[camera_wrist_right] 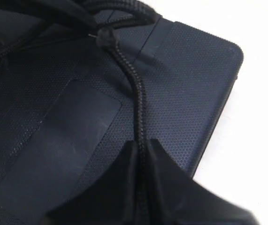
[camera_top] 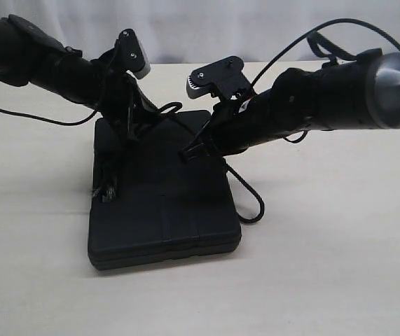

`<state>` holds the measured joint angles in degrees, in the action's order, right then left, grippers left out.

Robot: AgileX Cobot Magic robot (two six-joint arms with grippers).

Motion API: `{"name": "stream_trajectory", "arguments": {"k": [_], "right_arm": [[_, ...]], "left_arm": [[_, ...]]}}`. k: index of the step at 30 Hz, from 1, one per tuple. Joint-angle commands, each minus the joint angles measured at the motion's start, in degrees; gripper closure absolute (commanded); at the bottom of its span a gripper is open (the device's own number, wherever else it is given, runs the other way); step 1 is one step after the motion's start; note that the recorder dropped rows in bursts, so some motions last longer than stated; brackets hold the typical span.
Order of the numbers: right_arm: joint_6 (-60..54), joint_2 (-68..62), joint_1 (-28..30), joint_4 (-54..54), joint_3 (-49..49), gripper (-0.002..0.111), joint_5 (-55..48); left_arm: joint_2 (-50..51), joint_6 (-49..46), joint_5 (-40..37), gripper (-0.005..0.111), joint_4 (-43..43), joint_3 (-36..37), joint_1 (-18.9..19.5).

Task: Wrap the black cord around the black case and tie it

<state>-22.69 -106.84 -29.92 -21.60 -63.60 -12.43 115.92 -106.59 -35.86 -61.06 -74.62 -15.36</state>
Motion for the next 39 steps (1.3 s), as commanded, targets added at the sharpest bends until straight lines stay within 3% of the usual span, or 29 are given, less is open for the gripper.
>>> {"name": "stream_trajectory", "arguments": {"k": [1, 14, 21, 39], "right_arm": [[0.92, 0.57, -0.15, -0.21, -0.2, 0.104, 0.61], [2.61, 0.57, -0.15, -0.96, -0.2, 0.104, 1.81], [2.61, 0.57, -0.15, -1.1, -0.2, 0.104, 1.81], [2.62, -0.34, -0.05, 0.22, -0.2, 0.104, 1.49]], "left_arm": [[0.17, -1.26, -0.86, 0.107, 0.21, 0.3, 0.02], [0.05, -2.98, 0.89, 0.107, -0.88, 0.3, -3.02], [0.05, -2.84, 9.58, 0.107, 0.7, 2.22, -4.68], [-2.18, -2.37, 7.5, 0.107, -0.71, 2.58, -4.68]]}}
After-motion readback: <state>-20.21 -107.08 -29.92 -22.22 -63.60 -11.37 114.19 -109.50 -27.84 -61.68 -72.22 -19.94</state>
